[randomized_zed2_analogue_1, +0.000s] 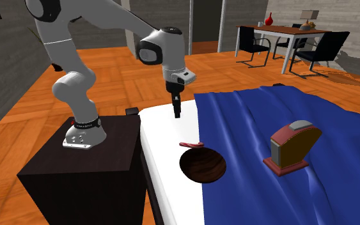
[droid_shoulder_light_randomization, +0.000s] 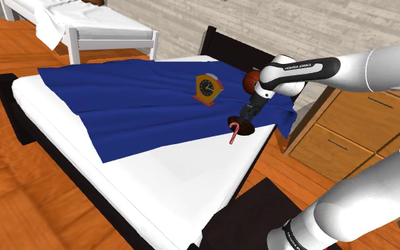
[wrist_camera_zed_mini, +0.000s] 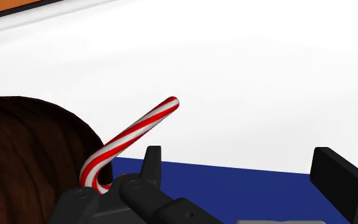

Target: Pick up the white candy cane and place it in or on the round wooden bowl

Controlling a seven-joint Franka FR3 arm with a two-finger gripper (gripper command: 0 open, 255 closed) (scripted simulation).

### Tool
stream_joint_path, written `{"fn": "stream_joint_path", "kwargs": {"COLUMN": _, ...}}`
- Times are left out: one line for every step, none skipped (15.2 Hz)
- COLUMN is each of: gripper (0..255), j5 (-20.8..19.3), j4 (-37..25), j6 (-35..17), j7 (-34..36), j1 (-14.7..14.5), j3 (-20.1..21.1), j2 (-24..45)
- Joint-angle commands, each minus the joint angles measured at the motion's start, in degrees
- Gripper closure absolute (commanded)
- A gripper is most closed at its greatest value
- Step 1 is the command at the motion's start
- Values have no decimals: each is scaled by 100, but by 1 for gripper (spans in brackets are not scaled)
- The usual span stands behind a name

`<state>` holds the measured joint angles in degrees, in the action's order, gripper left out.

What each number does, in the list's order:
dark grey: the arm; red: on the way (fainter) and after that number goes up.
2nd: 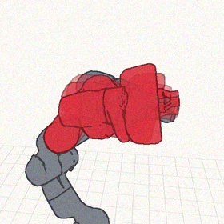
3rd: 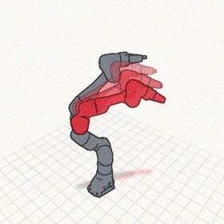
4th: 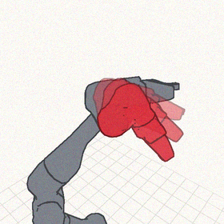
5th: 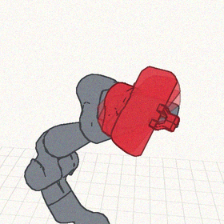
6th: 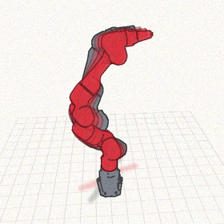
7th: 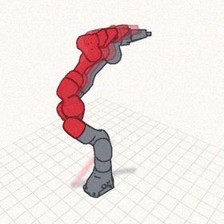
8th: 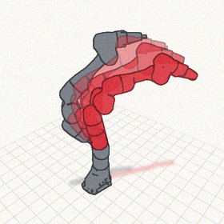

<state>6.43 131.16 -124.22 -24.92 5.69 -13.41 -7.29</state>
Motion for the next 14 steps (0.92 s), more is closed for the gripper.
{"fn": "stream_joint_path", "kwargs": {"gripper": 0, "j5": 165, "j4": -250, "j6": -216, "j7": -211, "j1": 29, "j3": -91, "j2": 454}}
{"fn": "stream_joint_path", "kwargs": {"gripper": 0, "j5": 257, "j4": -380, "j6": -302, "j7": -314, "j1": 50, "j3": -125, "j2": 669}}
{"fn": "stream_joint_path", "kwargs": {"gripper": 0, "j5": 267, "j4": -394, "j6": -310, "j7": -324, "j1": 57, "j3": -123, "j2": 690}}
{"fn": "stream_joint_path", "kwargs": {"gripper": 0, "j5": 289, "j4": -360, "j6": -383, "j7": -339, "j1": 54, "j3": -118, "j2": 732}}
{"fn": "stream_joint_path", "kwargs": {"gripper": 0, "j5": 313, "j4": -328, "j6": -456, "j7": -355, "j1": 50, "j3": -114, "j2": 776}}
{"fn": "stream_joint_path", "kwargs": {"gripper": 0, "j5": 337, "j4": -297, "j6": -530, "j7": -371, "j1": 46, "j3": -109, "j2": 820}}
{"fn": "stream_joint_path", "kwargs": {"gripper": 0, "j5": 363, "j4": -267, "j6": -603, "j7": -388, "j1": 42, "j3": -104, "j2": 866}}
{"fn": "stream_joint_path", "kwargs": {"gripper": 0, "j5": 389, "j4": -239, "j6": -675, "j7": -406, "j1": 38, "j3": -99, "j2": 913}}
{"fn": "stream_joint_path", "kwargs": {"gripper": 0, "j5": 416, "j4": -212, "j6": -748, "j7": -424, "j1": 35, "j3": -93, "j2": 962}}
{"fn": "stream_joint_path", "kwargs": {"gripper": 0, "j5": 462, "j4": -172, "j6": -861, "j7": -454, "j1": 29, "j3": -84, "j2": 1040}}
{"fn": "stream_joint_path", "kwargs": {"gripper": 0, "j5": 462, "j4": -172, "j6": -861, "j7": -454, "j1": 29, "j3": -84, "j2": 1040}}
{"fn": "stream_joint_path", "kwargs": {"gripper": 0, "j5": 461, "j4": -172, "j6": -861, "j7": -454, "j1": 29, "j3": -84, "j2": 1040}}
{"fn": "stream_joint_path", "kwargs": {"gripper": 0, "j5": 461, "j4": -172, "j6": -861, "j7": -454, "j1": 29, "j3": -84, "j2": 1040}}
{"fn": "stream_joint_path", "kwargs": {"gripper": 0, "j5": 461, "j4": -172, "j6": -861, "j7": -454, "j1": 29, "j3": -84, "j2": 1040}}
